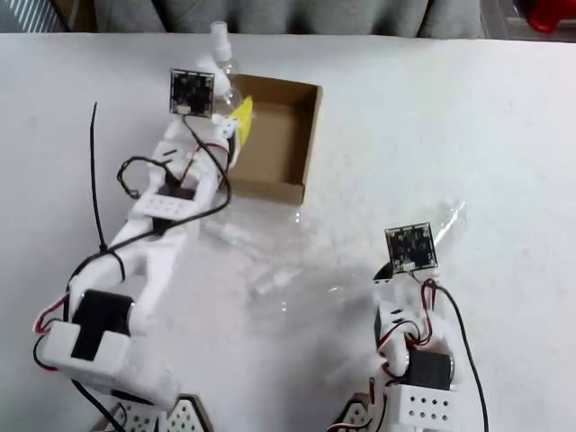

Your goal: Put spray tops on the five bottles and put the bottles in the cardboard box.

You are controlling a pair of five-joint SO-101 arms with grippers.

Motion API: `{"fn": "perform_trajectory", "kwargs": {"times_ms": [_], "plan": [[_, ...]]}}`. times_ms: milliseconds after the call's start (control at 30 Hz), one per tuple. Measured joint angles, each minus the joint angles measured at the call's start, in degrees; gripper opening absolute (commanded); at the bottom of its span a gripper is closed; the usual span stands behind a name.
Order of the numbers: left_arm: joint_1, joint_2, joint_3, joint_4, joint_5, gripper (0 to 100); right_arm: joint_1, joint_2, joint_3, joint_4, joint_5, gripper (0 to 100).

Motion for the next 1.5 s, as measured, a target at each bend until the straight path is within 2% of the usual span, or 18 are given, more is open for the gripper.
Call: {"fn": "perform_trajectory", "kwargs": {"times_ms": [500,700,933,1200,1500], "plan": [[-2.1,8.2,-3.8,-6.3,0.0,2,0.0,0.0,0.0,0.0,0.0,1.6],[-2.9,10.7,-3.8,-10.0,0.0,2,0.0,0.0,0.0,0.6,3.8,1.6],[-3.3,14.4,-6.8,-10.6,0.0,2,0.0,0.0,0.0,1.4,4.2,1.6],[-3.5,17.2,-9.3,-10.7,0.0,16,0.0,0.0,0.0,1.5,5.5,1.6],[-3.5,18.6,-9.3,-10.7,0.0,16,0.0,0.0,0.0,1.5,6.0,1.6]]}}
